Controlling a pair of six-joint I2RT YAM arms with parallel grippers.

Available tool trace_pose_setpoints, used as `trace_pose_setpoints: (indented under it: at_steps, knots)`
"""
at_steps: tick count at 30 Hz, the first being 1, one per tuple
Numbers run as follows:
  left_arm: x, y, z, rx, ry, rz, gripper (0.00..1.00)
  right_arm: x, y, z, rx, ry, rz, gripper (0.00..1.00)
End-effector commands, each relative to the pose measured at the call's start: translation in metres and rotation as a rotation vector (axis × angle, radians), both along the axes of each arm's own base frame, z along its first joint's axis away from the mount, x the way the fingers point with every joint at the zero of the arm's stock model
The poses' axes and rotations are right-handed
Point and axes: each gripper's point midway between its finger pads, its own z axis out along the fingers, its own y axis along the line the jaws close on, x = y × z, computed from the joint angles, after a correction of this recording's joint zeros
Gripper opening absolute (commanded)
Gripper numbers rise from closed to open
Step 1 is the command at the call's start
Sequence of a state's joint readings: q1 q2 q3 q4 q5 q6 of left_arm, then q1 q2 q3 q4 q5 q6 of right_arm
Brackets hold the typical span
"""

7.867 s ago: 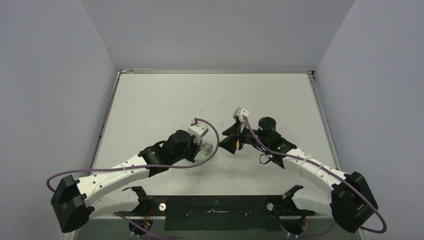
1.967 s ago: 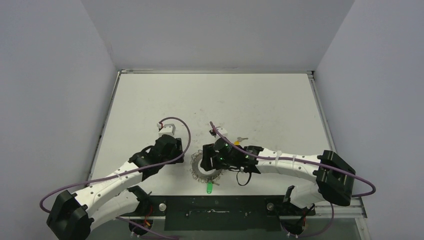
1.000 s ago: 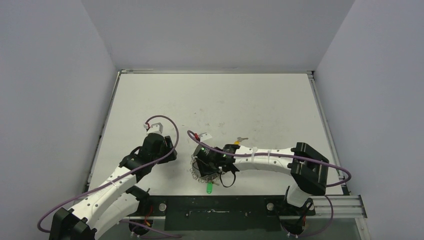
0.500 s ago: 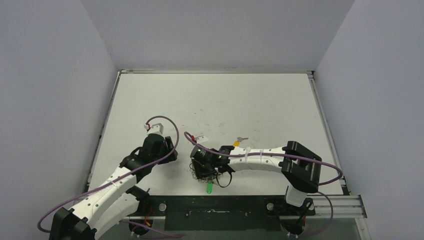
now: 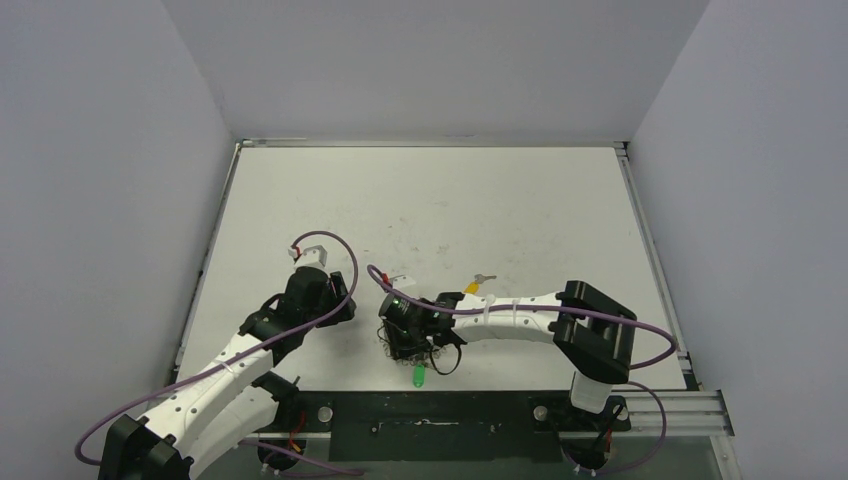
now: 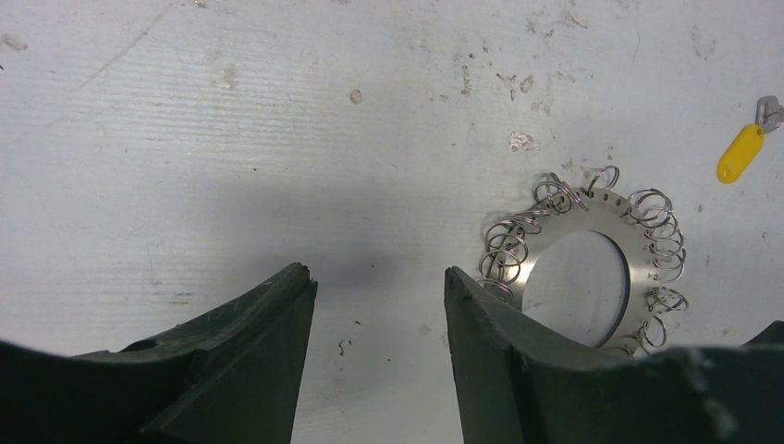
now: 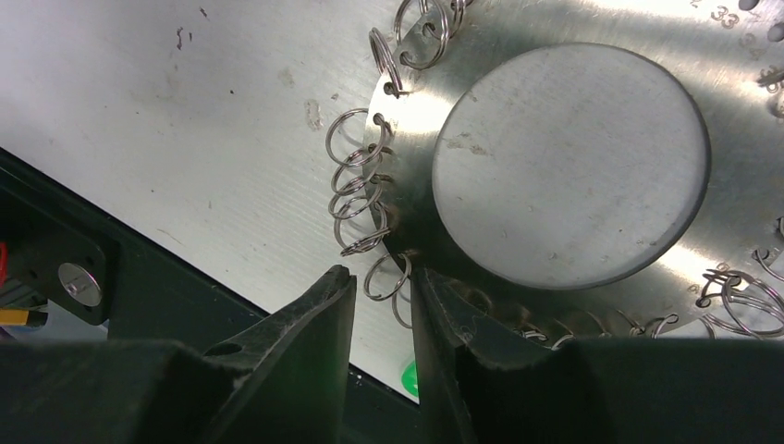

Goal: Put the keys on the keyring

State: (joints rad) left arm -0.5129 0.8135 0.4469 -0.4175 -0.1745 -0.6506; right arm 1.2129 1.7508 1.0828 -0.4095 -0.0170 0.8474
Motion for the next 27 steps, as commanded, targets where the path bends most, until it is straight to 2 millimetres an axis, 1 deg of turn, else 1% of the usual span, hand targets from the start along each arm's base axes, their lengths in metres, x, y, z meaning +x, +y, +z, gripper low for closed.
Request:
trace_pose_setpoints:
  at_steps: [1,7,12,15,17,19,23,27]
  knots:
    - [0.0072,-0.0019,0.0078,-0.023,-0.041,0.009,0.52,-0.0040,0.0136,0.0042,0.041,0.012,0.004,0.29]
    - [0.0078,-0.0015,0.0089,-0.021,-0.045,0.009,0.52,-0.0086,0.0107,-0.0029,0.022,0.027,0.006,0.25]
    - [0.0084,-0.0014,0.0112,-0.021,-0.050,0.009,0.51,-0.0087,0.0083,-0.0024,0.012,0.019,0.004,0.22]
    - [0.0086,-0.0011,0.0121,-0.019,-0.053,0.009,0.51,-0.0081,0.0084,-0.0014,0.009,0.013,0.006,0.18]
    - [0.0086,-0.0011,0.0123,-0.019,-0.052,0.010,0.51,-0.0082,0.0084,-0.0010,0.010,0.015,0.006,0.18]
    - [0.0084,-0.0010,0.0128,-0.018,-0.053,0.009,0.51,-0.0084,0.0080,0.0004,0.009,0.015,0.008,0.20]
    - [0.0093,-0.0011,0.0144,-0.020,-0.059,0.009,0.51,-0.0091,0.0054,0.0039,0.011,0.014,0.003,0.31]
    - [0.0093,-0.0011,0.0134,-0.018,-0.057,0.008,0.51,-0.0120,0.0044,0.0041,0.018,0.023,-0.002,0.31]
